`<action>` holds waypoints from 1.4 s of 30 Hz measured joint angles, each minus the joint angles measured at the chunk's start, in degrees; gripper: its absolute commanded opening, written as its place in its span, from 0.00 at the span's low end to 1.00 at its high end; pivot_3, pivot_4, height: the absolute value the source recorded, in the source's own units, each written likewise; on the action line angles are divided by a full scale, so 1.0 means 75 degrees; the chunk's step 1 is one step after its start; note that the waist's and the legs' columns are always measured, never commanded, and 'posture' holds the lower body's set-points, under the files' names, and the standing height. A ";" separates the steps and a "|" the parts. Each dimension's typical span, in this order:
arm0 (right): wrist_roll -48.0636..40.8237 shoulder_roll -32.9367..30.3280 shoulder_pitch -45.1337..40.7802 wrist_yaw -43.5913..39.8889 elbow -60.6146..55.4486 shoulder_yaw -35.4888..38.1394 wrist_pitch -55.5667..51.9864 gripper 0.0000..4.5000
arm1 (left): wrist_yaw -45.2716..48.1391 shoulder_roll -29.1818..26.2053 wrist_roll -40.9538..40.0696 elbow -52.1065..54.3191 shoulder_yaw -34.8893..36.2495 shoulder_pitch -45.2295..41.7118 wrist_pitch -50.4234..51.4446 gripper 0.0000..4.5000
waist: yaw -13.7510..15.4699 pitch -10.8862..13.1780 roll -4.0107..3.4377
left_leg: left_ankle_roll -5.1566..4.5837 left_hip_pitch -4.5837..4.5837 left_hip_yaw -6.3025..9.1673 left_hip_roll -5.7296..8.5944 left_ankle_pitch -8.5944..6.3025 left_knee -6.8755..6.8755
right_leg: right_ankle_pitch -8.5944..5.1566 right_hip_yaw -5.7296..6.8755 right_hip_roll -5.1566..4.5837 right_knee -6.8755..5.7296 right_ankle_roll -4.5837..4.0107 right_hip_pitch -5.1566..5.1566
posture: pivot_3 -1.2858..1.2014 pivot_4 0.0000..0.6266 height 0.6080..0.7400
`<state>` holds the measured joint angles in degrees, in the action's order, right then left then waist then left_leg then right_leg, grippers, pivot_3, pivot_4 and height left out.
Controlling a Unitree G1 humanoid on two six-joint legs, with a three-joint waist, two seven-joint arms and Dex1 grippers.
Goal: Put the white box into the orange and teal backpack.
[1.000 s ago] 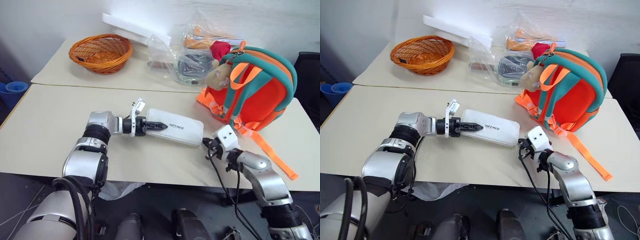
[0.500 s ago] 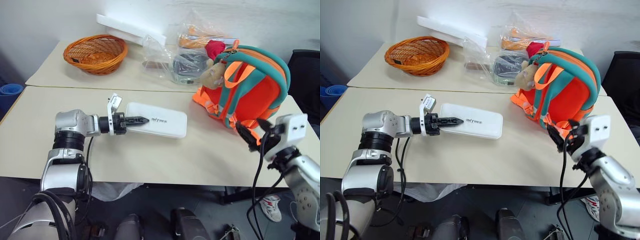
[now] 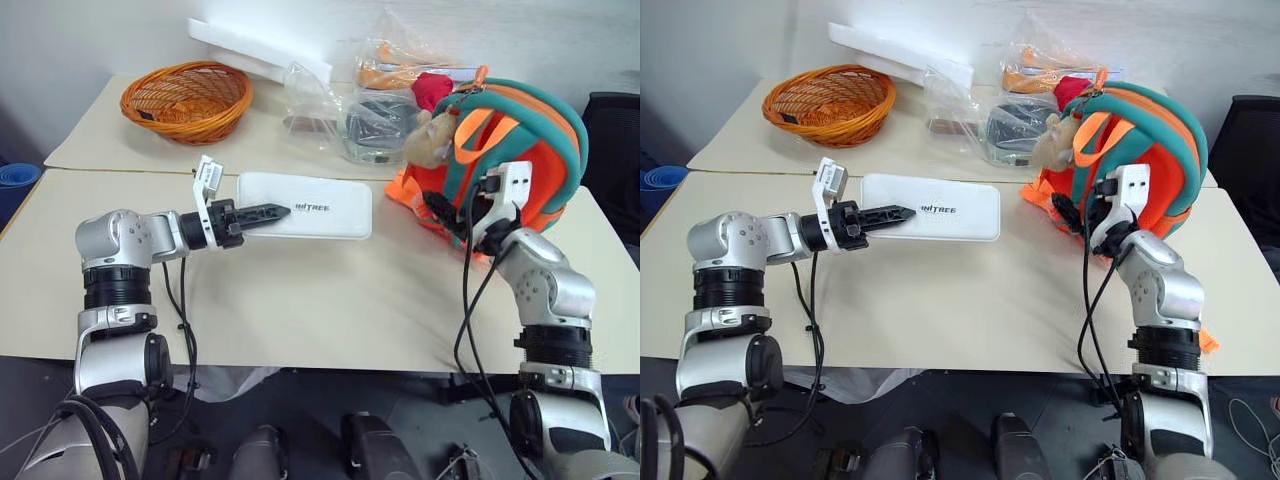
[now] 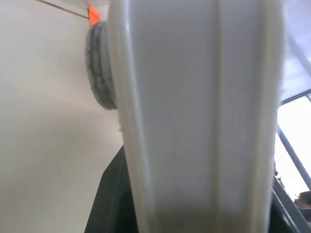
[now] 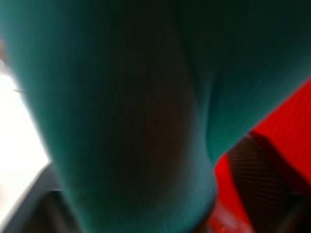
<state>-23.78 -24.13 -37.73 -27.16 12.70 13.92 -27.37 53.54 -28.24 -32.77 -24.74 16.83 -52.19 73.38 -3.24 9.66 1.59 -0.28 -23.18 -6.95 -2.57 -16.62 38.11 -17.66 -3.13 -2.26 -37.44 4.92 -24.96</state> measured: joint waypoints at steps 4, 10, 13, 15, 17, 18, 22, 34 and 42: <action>0.0107 -0.0060 0.0004 -0.0440 0.0120 -0.0205 0.0174 0.24 | -0.0368 -0.0169 -0.0040 -0.0085 0.0331 0.0005 -0.0487 0.30 | -0.0019 0.0001 -0.0001 | 0.0015 0.0001 -0.0013 -0.0001 0.0012 0.0001 | 0.0000 -0.0007 0.0007 -0.0006 0.0000 -0.0024 | 0.52 0.24 1.00; 0.0039 -0.0173 0.0131 -0.0992 -0.0222 -0.0328 0.0156 0.00 | -0.0567 -0.0339 -0.0040 -0.0620 0.0468 -0.0239 -0.1255 0.30 | 0.0004 0.0001 -0.0001 | 0.0018 -0.0001 -0.0015 0.0001 0.0021 -0.0001 | 0.0000 -0.0004 0.0007 -0.0024 -0.0001 -0.0034 | 0.52 0.24 1.00; -0.0658 -0.0494 0.0766 -0.1743 -0.1540 -0.0362 -0.0390 0.00 | -0.0444 -0.0312 -0.0110 -0.0725 0.0492 -0.0506 -0.1723 0.30 | 0.0032 0.0001 -0.0001 | 0.0019 -0.0018 -0.0013 -0.0003 0.0020 -0.0006 | 0.0000 -0.0001 0.0010 -0.0034 -0.0001 -0.0043 | 0.52 0.24 1.00; -0.1592 -0.0910 0.1307 -0.2250 -0.2744 -0.0327 -0.1180 0.00 | -0.0265 -0.0249 -0.0221 -0.0726 0.0551 -0.0735 -0.2095 0.30 | 0.0078 0.0004 -0.0005 | 0.0017 -0.0025 -0.0013 -0.0004 0.0018 -0.0009 | 0.0000 0.0008 0.0010 -0.0024 -0.0001 -0.0045 | 0.52 0.24 1.00; -0.2490 -0.1417 0.1734 -0.2603 -0.3761 -0.0190 -0.1892 0.00 | -0.0151 -0.0190 -0.0341 -0.0740 0.0640 -0.0953 -0.2375 0.30 | 0.0136 0.0004 -0.0005 | 0.0014 -0.0026 -0.0014 -0.0004 0.0015 -0.0010 | 0.0000 0.0017 0.0008 -0.0013 -0.0001 -0.0044 | 0.52 0.24 1.00; -0.3114 -0.1823 0.2099 -0.2807 -0.4370 0.0004 -0.2311 0.00 | -0.0084 -0.0116 -0.0449 -0.0745 0.0681 -0.1088 -0.2513 0.30 | 0.0178 0.0005 -0.0005 | 0.0010 -0.0028 -0.0015 -0.0005 0.0010 -0.0010 | 0.0000 0.0025 0.0009 -0.0007 -0.0001 -0.0044 | 0.52 0.24 1.00; -0.5292 -0.2856 0.2910 -0.3107 -0.5880 0.0785 -0.3350 0.00 | 0.0230 0.0085 -0.0803 -0.0736 0.0777 -0.1375 -0.2758 0.30 | 0.0202 0.0007 0.0000 | 0.0006 -0.0019 -0.0021 -0.0006 0.0004 -0.0001 | 0.0000 0.0030 0.0015 0.0008 -0.0001 -0.0039 | 0.52 0.24 1.00; -0.7246 -0.3968 0.4214 -0.2203 -0.6305 0.2195 -0.3767 0.00 | 0.2151 0.0160 -0.1043 0.0684 -0.0580 -0.0370 -0.3184 0.30 | 0.0209 0.0018 0.0020 | -0.0003 0.0000 0.0001 -0.0002 0.0009 0.0008 | 0.0001 -0.0019 0.0012 0.0008 -0.0002 -0.0011 | 0.52 0.24 1.00; -0.7211 -0.3968 0.4242 -0.1844 -0.6202 0.2168 -0.3678 0.00 | 0.2650 -0.0468 -0.1173 0.0288 -0.0387 -0.0898 -0.3300 0.30 | 0.0204 0.0021 0.0024 | -0.0013 -0.0005 0.0005 -0.0003 0.0007 0.0011 | 0.0001 -0.0017 0.0015 0.0011 -0.0001 -0.0012 | 0.52 0.24 1.00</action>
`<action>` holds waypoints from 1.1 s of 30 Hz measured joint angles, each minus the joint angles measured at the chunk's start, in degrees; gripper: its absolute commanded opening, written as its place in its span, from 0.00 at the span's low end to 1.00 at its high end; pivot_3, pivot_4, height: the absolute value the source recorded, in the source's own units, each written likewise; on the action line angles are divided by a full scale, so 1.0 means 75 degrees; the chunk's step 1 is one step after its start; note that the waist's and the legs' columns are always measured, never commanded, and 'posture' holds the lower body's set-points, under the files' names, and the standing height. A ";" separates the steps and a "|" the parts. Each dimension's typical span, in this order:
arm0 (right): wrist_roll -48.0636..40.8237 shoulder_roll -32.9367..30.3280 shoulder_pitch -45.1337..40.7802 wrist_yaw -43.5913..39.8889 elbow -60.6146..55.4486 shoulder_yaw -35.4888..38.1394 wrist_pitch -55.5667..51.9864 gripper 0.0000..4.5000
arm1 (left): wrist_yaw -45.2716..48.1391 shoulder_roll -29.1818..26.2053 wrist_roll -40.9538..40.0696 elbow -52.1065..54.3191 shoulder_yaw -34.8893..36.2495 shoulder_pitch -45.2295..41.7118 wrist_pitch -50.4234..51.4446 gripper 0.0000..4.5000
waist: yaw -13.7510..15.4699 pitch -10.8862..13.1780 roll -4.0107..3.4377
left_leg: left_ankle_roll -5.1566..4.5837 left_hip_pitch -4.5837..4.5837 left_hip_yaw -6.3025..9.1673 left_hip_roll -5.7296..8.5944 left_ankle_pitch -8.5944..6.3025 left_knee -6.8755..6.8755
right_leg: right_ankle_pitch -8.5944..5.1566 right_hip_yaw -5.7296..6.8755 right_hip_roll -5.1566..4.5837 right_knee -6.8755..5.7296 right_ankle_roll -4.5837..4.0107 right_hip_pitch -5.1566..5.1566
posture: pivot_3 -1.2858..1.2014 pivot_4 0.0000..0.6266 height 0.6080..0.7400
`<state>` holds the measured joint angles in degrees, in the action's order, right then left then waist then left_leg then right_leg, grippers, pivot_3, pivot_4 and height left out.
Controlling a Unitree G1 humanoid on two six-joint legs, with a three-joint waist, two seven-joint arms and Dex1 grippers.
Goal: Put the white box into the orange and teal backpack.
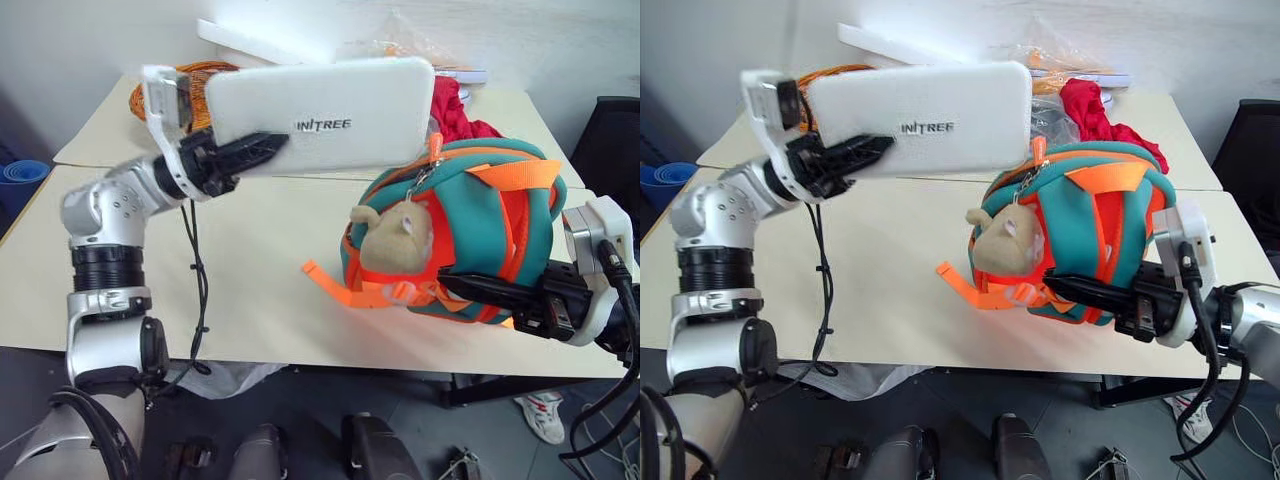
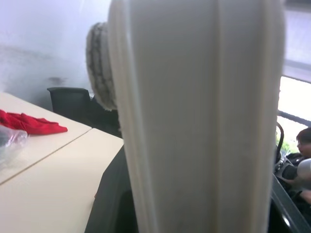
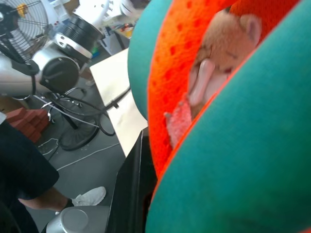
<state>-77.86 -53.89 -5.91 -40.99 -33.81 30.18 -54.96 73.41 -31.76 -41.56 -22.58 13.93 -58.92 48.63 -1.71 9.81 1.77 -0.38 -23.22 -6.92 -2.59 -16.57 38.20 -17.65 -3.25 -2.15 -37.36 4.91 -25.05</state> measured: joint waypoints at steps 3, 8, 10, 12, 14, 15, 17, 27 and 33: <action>-0.0002 0.0000 -0.0038 0.0090 0.0021 -0.0061 0.0001 0.00 | 0.0285 -0.0284 0.0001 0.0167 -0.0077 0.0084 -0.0058 0.30 | 0.0001 0.0000 0.0001 | 0.0002 0.0000 -0.0001 0.0001 0.0001 0.0002 | 0.0000 -0.0001 -0.0002 0.0001 0.0000 0.0001 | 0.52 0.24 1.00; -0.0063 0.0000 -0.0162 0.0231 0.0075 -0.0116 0.0000 0.00 | 0.0379 -0.0389 0.0447 0.0441 -0.0413 0.0438 -0.0949 0.30 | 0.0016 0.0000 0.0000 | -0.0005 0.0006 0.0000 0.0003 -0.0001 0.0004 | 0.0000 -0.0001 -0.0006 -0.0001 0.0000 0.0009 | 0.52 0.24 1.00; -0.0176 -0.0004 -0.0150 0.0225 0.0067 -0.0116 -0.0013 0.00 | 0.0225 -0.0154 0.0594 0.0478 -0.0509 0.0619 -0.1355 0.30 | 0.0038 0.0001 0.0003 | -0.0010 0.0002 0.0008 0.0003 -0.0001 0.0006 | 0.0000 0.0005 -0.0009 0.0003 0.0000 0.0013 | 0.52 0.24 1.00; -0.0412 -0.0179 0.0041 0.0097 0.0016 -0.0076 -0.0053 0.00 | 0.0060 0.0065 0.0713 0.0524 -0.0587 0.0645 -0.1676 0.30 | 0.0073 0.0002 0.0004 | -0.0019 -0.0001 0.0013 0.0006 -0.0006 0.0008 | 0.0001 0.0008 -0.0011 0.0012 0.0001 0.0020 | 0.52 0.24 1.00; -0.0598 -0.0283 0.0205 -0.0029 -0.0036 -0.0007 -0.0096 0.00 | -0.0013 0.0121 0.0752 0.0565 -0.0659 0.0643 -0.1805 0.30 | 0.0060 0.0002 0.0004 | -0.0021 0.0004 0.0017 0.0003 -0.0007 0.0006 | 0.0006 0.0010 -0.0009 0.0032 0.0010 0.0038 | 0.52 0.24 1.00; -0.0683 -0.0324 0.0348 -0.0115 -0.0070 0.0073 -0.0111 0.00 | -0.0027 0.0176 0.0779 0.0585 -0.0696 0.0643 -0.1904 0.30 | 0.0061 0.0002 0.0004 | -0.0030 0.0008 0.0019 0.0003 -0.0013 0.0006 | 0.0007 0.0013 -0.0009 0.0040 0.0012 0.0048 | 0.52 0.24 1.00; -0.0803 -0.0394 0.0472 -0.0177 -0.0112 0.0202 -0.0156 0.00 | -0.0031 0.0236 0.0825 0.0589 -0.0805 0.0643 -0.2077 0.30 | 0.0054 0.0002 0.0004 | -0.0048 0.0008 0.0020 0.0006 -0.0021 0.0008 | 0.0012 0.0013 -0.0012 0.0047 0.0020 0.0055 | 0.52 0.24 1.00; -0.1225 -0.0504 0.0788 -0.0197 -0.0265 0.0510 -0.0149 0.00 | -0.0034 0.0281 0.0875 -0.0007 -0.0805 0.0031 -0.2293 0.30 | 0.0042 0.0002 0.0005 | -0.0051 0.0007 0.0025 0.0008 -0.0021 0.0007 | 0.0013 0.0019 -0.0012 0.0060 0.0023 0.0059 | 0.52 0.24 1.00; -0.1562 -0.0753 0.0840 -0.0281 -0.0284 0.0796 -0.0152 0.00 | 0.0296 0.0374 0.1477 -0.0072 -0.1380 0.0169 -0.3211 0.30 | 0.0041 0.0002 0.0005 | -0.0051 0.0010 0.0024 0.0008 -0.0021 0.0008 | 0.0013 0.0017 -0.0012 0.0058 0.0023 0.0062 | 0.52 0.24 1.00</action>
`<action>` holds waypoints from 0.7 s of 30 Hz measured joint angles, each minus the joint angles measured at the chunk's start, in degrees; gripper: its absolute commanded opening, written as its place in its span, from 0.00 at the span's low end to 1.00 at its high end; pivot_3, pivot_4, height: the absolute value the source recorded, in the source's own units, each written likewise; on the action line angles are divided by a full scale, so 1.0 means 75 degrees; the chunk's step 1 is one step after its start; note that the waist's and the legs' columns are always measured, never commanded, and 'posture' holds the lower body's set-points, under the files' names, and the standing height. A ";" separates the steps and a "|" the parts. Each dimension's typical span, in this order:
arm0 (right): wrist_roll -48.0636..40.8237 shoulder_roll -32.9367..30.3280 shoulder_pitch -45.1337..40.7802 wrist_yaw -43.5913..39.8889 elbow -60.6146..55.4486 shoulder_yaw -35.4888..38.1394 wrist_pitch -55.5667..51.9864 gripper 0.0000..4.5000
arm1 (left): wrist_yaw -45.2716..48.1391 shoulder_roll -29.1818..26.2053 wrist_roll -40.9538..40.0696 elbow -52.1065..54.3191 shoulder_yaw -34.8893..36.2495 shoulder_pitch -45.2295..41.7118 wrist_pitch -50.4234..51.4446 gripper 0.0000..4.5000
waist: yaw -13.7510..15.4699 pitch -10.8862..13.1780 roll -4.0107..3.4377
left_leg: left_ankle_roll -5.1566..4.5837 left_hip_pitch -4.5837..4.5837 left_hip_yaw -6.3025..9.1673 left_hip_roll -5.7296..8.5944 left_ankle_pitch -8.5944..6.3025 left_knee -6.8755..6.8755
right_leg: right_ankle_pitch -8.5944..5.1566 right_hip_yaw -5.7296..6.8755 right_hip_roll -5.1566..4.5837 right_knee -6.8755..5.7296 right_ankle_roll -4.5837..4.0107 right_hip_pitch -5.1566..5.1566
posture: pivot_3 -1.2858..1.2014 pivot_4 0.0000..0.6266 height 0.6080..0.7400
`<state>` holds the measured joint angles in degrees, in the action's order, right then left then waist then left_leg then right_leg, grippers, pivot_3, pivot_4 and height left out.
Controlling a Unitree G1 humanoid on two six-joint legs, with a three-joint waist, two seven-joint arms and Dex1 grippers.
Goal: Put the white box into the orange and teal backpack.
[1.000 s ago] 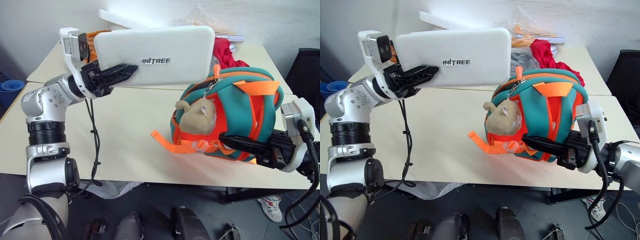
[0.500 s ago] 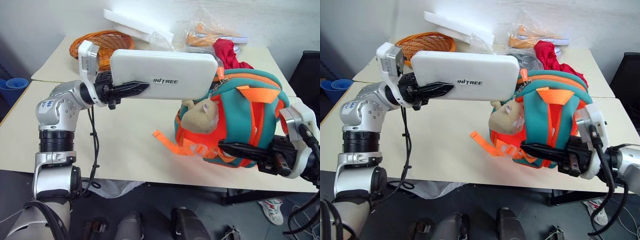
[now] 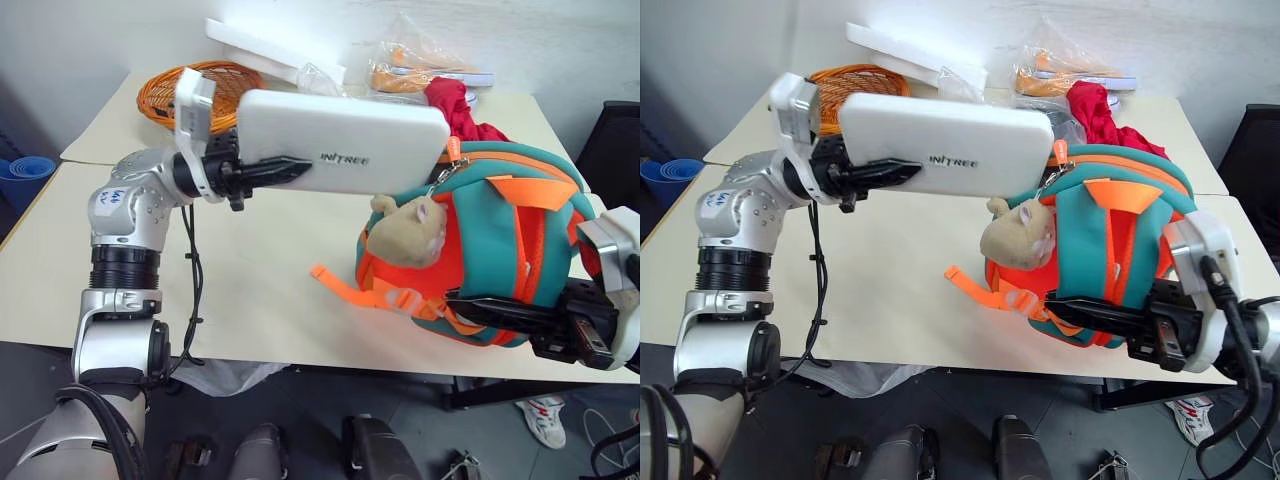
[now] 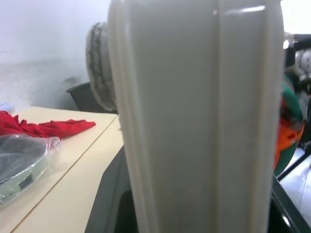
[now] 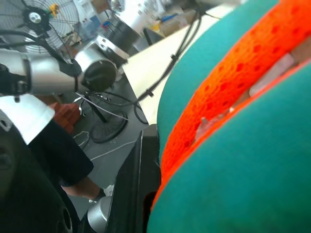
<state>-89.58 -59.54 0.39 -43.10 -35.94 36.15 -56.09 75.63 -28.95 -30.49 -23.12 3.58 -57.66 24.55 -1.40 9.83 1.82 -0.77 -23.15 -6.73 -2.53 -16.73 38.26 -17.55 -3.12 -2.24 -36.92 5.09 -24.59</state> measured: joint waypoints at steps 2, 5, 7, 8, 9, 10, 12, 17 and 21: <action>-0.0006 -0.0064 -0.0022 -0.0005 0.0002 0.0010 0.0004 0.00 | 0.0166 0.0009 0.0332 0.0007 -0.0317 0.0165 -0.0407 0.30 | -0.0001 0.0000 0.0000 | -0.0002 0.0001 0.0000 0.0000 -0.0001 0.0000 | 0.0000 0.0000 0.0000 0.0000 0.0000 0.0000 | 0.52 0.24 1.00; -0.0007 -0.0066 -0.0152 -0.0008 0.0042 0.0009 0.0005 0.00 | 0.0258 0.0210 0.0966 0.0007 -0.0859 0.0441 -0.1260 0.30 | 0.0002 0.0000 0.0000 | -0.0003 -0.0001 0.0000 0.0001 -0.0002 0.0001 | 0.0000 -0.0002 -0.0001 0.0001 0.0000 0.0000 | 0.52 0.24 1.00; -0.0002 -0.0066 -0.0297 -0.0008 0.0062 -0.0042 0.0008 0.00 | 0.0233 0.0514 0.1223 -0.0003 -0.1124 0.0451 -0.1699 0.30 | 0.0021 0.0000 0.0000 | -0.0010 -0.0004 0.0001 0.0001 -0.0005 0.0003 | 0.0000 -0.0001 -0.0003 0.0003 0.0000 0.0000 | 0.52 0.24 1.00; 0.0007 -0.0066 -0.0373 -0.0009 0.0079 -0.0094 0.0028 0.00 | 0.0213 0.0674 0.1306 -0.0011 -0.1235 0.0432 -0.1785 0.30 | 0.0024 0.0000 0.0000 | -0.0012 -0.0003 0.0001 0.0005 -0.0006 0.0002 | 0.0000 -0.0002 -0.0005 0.0003 0.0000 0.0000 | 0.52 0.24 1.00; 0.0033 -0.0066 -0.0465 -0.0009 0.0106 -0.0194 0.0067 0.00 | 0.0173 0.0856 0.1386 -0.0064 -0.1302 0.0394 -0.1810 0.30 | 0.0019 0.0000 0.0001 | -0.0014 -0.0004 0.0001 0.0005 -0.0008 0.0003 | 0.0001 -0.0002 -0.0005 0.0004 0.0001 0.0000 | 0.52 0.24 1.00; 0.0077 -0.0065 -0.0540 -0.0008 0.0125 -0.0299 0.0117 0.00 | 0.0100 0.1058 0.1463 -0.0157 -0.1403 0.0312 -0.1841 0.30 | 0.0021 0.0000 0.0001 | -0.0017 -0.0004 0.0001 0.0006 -0.0008 0.0004 | 0.0001 -0.0002 -0.0005 0.0004 0.0002 0.0000 | 0.52 0.24 1.00; 0.0199 -0.0051 -0.0711 -0.0001 0.0176 -0.0519 0.0178 0.00 | -0.0103 0.1567 0.1705 -0.0416 -0.1610 0.0076 -0.1980 0.30 | 0.0035 0.0001 0.0002 | -0.0023 -0.0005 0.0002 0.0011 -0.0010 0.0005 | 0.0003 -0.0004 -0.0004 0.0005 0.0005 0.0000 | 0.52 0.24 1.00; 0.0687 0.0312 -0.1109 0.0239 0.0312 -0.1186 0.0465 0.00 | -0.1031 0.2889 0.2400 -0.1288 -0.2074 -0.0583 -0.2426 0.59 | 0.0088 0.0002 0.0003 | -0.0040 -0.0013 0.0007 0.0033 -0.0009 0.0004 | 0.0010 -0.0012 -0.0007 0.0016 0.0019 0.0001 | 0.52 0.24 1.00; 0.0889 0.0579 -0.1196 0.0598 0.0316 -0.1458 0.0617 0.00 | -0.1513 0.3014 0.2629 -0.1460 -0.2094 -0.0693 -0.2544 0.84 | -0.0030 0.0002 0.0004 | -0.0042 -0.0008 -0.0001 0.0021 -0.0010 -0.0002 | 0.0011 -0.0021 -0.0008 0.0011 0.0022 -0.0003 | 0.52 0.24 1.00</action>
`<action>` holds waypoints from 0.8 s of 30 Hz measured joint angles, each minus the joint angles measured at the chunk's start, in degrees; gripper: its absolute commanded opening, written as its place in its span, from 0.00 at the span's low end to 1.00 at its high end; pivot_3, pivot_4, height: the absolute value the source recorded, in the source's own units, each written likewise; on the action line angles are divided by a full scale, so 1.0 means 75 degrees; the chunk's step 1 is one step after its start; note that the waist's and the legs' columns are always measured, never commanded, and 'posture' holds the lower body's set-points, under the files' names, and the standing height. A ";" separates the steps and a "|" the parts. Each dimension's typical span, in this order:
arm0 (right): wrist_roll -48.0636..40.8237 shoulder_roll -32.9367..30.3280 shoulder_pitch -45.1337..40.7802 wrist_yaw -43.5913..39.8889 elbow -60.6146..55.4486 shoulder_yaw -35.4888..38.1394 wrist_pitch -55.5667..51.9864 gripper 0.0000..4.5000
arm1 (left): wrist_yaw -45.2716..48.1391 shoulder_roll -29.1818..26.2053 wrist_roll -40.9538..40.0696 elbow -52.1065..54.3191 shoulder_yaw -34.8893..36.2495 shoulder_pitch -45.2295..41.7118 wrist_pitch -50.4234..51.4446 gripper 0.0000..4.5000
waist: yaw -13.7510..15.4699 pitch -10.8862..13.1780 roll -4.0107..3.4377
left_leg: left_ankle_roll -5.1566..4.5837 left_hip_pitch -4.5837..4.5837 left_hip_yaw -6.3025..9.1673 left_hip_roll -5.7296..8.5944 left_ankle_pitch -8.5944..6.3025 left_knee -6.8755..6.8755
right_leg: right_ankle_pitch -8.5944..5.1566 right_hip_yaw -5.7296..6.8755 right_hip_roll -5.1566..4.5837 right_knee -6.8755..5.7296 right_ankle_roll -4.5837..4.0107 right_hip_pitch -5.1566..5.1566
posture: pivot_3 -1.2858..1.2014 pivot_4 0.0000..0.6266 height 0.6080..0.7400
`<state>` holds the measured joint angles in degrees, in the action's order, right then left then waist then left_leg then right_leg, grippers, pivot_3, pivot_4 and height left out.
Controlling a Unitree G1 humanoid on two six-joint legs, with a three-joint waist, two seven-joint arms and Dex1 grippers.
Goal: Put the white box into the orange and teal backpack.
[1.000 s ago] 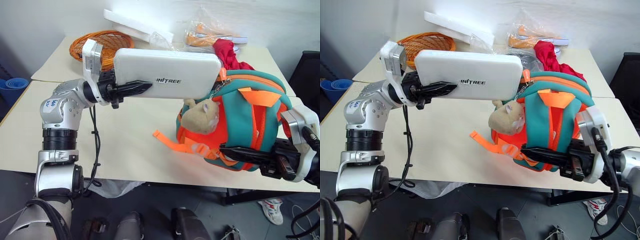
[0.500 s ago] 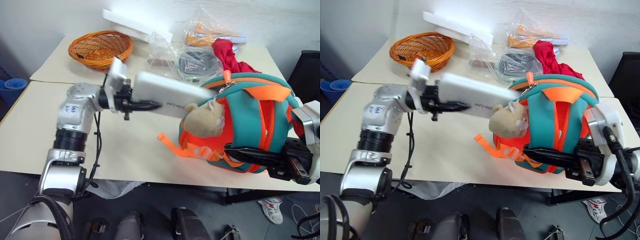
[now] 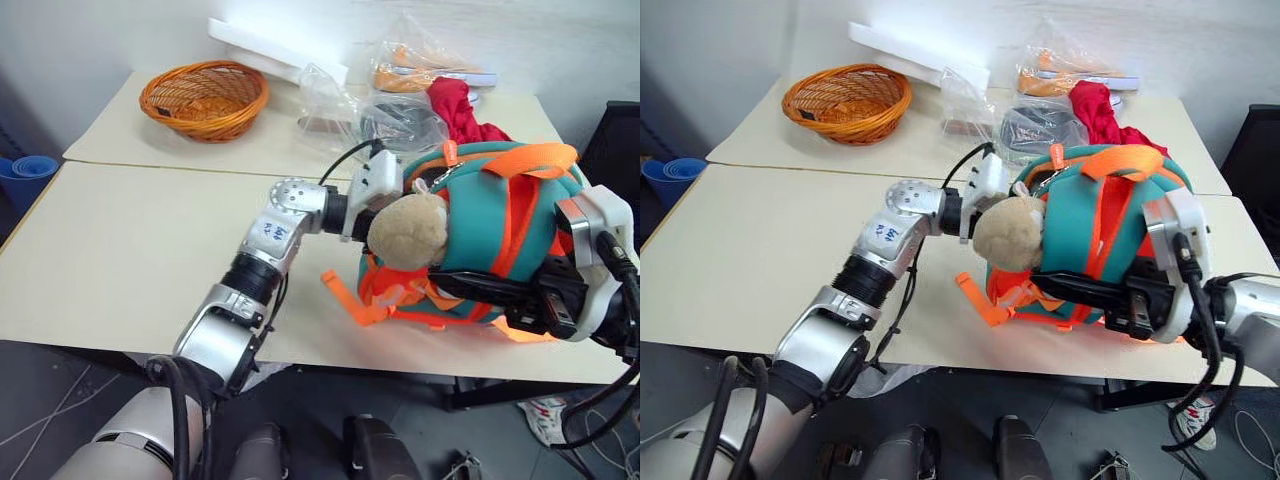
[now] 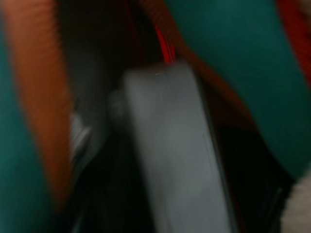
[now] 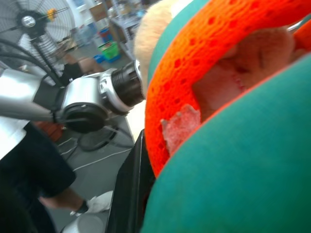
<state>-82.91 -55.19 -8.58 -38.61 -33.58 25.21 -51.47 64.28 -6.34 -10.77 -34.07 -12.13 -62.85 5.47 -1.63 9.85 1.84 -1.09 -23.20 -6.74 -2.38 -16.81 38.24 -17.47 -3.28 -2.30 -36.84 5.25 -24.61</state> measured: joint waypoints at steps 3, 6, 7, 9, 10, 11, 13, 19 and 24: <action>0.0023 0.0151 0.0159 0.0222 -0.0053 0.0001 0.0047 0.00 | 0.0063 -0.0696 -0.0168 0.0338 0.0287 0.0163 0.0391 1.00 | -0.0077 0.0000 -0.0002 | 0.0011 0.0017 -0.0001 -0.0017 0.0006 -0.0010 | -0.0002 -0.0004 0.0014 -0.0016 -0.0004 0.0000 | 0.52 0.24 1.00; 0.0027 0.0255 0.0418 0.0404 -0.0140 0.0006 0.0095 0.00 | 0.0736 -0.1696 -0.1005 0.1184 0.0939 0.0638 0.1364 1.00 | -0.0094 0.0000 -0.0004 | 0.0039 0.0018 0.0004 -0.0038 0.0020 -0.0011 | -0.0009 0.0004 0.0029 -0.0030 -0.0019 -0.0005 | 0.52 0.24 1.00; 0.0029 0.0266 0.0475 0.0438 -0.0183 0.0013 0.0142 0.00 | 0.0965 -0.2016 -0.1354 0.1448 0.1142 0.0741 0.1855 1.00 | -0.0082 0.0000 -0.0005 | 0.0045 0.0017 0.0008 -0.0040 0.0023 -0.0010 | -0.0010 0.0007 0.0031 -0.0033 -0.0022 -0.0006 | 0.52 0.24 1.00; 0.0027 0.0275 0.0617 0.0492 -0.0294 0.0037 0.0205 0.00 | 0.1256 -0.2497 -0.1985 0.1939 0.1504 0.0792 0.2765 1.00 | -0.0035 0.0001 -0.0005 | 0.0067 0.0014 0.0012 -0.0039 0.0035 -0.0007 | -0.0011 0.0010 0.0031 -0.0031 -0.0022 -0.0004 | 0.52 0.24 1.00; 0.0027 0.0277 0.0671 0.0527 -0.0310 0.0038 0.0219 0.00 | 0.1328 -0.2644 -0.2277 0.2266 0.1663 0.0773 0.3154 1.00 | 0.0007 0.0001 -0.0005 | 0.0067 0.0014 0.0014 -0.0033 0.0036 -0.0004 | -0.0011 0.0012 0.0024 -0.0027 -0.0022 0.0004 | 0.52 0.24 1.00; 0.0028 0.0282 0.0699 0.0548 -0.0313 0.0038 0.0246 0.00 | 0.1309 -0.2673 -0.2486 0.2559 0.1792 0.0733 0.3421 1.00 | 0.0052 0.0000 -0.0005 | 0.0064 0.0014 0.0023 -0.0022 0.0035 0.0001 | -0.0011 0.0021 0.0014 -0.0024 -0.0021 0.0011 | 0.52 0.24 1.00; 0.0028 0.0283 0.0747 0.0573 -0.0335 0.0038 0.0320 0.00 | 0.1142 -0.2563 -0.2714 0.2968 0.1846 0.0627 0.3715 1.00 | 0.0147 0.0000 -0.0004 | 0.0052 0.0013 0.0024 -0.0006 0.0030 0.0010 | -0.0007 0.0023 0.0000 -0.0016 -0.0014 0.0022 | 0.52 0.24 1.00; 0.0015 0.0284 0.0780 0.0603 -0.0423 0.0038 0.0393 0.00 | 0.0173 -0.1728 -0.1929 0.3036 0.1161 0.0564 0.2820 1.00 | 0.0212 0.0000 -0.0003 | 0.0009 0.0010 0.0017 0.0027 0.0020 0.0009 | 0.0002 0.0014 -0.0020 -0.0006 0.0004 0.0021 | 0.52 0.24 1.00; -0.0074 0.0285 0.1010 0.0678 -0.0546 0.0057 0.0482 0.00 | -0.0263 -0.1491 -0.1216 0.2060 0.0902 0.0332 0.1809 1.00 | 0.0169 0.0000 -0.0003 | 0.0008 0.0012 0.0012 0.0018 0.0020 0.0000 | 0.0002 0.0006 -0.0007 -0.0012 0.0003 0.0010 | 0.52 0.24 1.00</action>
<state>-83.47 -53.06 -1.01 -33.52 -37.67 25.64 -47.86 62.31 -17.53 -19.89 -18.62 -5.36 -60.36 19.04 -0.36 9.85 1.82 -1.03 -23.11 -6.65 -2.24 -16.66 38.24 -17.45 -3.23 -2.35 -36.93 5.28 -24.54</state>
